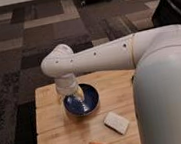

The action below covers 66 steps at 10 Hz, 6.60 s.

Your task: Drag the ceramic bowl in a circle

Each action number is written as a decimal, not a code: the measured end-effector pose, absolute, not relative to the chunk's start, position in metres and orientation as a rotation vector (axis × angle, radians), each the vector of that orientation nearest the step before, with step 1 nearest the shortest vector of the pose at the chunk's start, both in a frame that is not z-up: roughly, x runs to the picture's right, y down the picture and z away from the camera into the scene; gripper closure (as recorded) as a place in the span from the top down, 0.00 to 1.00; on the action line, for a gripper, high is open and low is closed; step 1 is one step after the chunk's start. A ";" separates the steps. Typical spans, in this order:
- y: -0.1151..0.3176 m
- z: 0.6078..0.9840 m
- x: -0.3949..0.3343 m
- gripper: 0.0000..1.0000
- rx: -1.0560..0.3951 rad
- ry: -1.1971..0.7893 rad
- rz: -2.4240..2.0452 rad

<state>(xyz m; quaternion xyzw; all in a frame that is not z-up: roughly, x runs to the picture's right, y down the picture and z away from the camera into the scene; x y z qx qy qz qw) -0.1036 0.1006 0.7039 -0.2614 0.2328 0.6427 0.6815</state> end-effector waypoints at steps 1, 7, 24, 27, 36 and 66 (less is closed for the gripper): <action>0.101 0.704 -0.104 0.65 -0.586 0.522 1.442; 0.101 0.704 -0.104 0.65 -0.586 0.522 1.442; 0.103 0.713 -0.106 0.65 -0.589 0.560 1.407; 0.094 0.720 -0.110 0.65 -0.583 0.576 1.354; 0.046 0.803 -0.127 0.65 -0.616 0.552 1.264; 0.104 0.715 -0.145 0.65 -0.565 0.569 1.120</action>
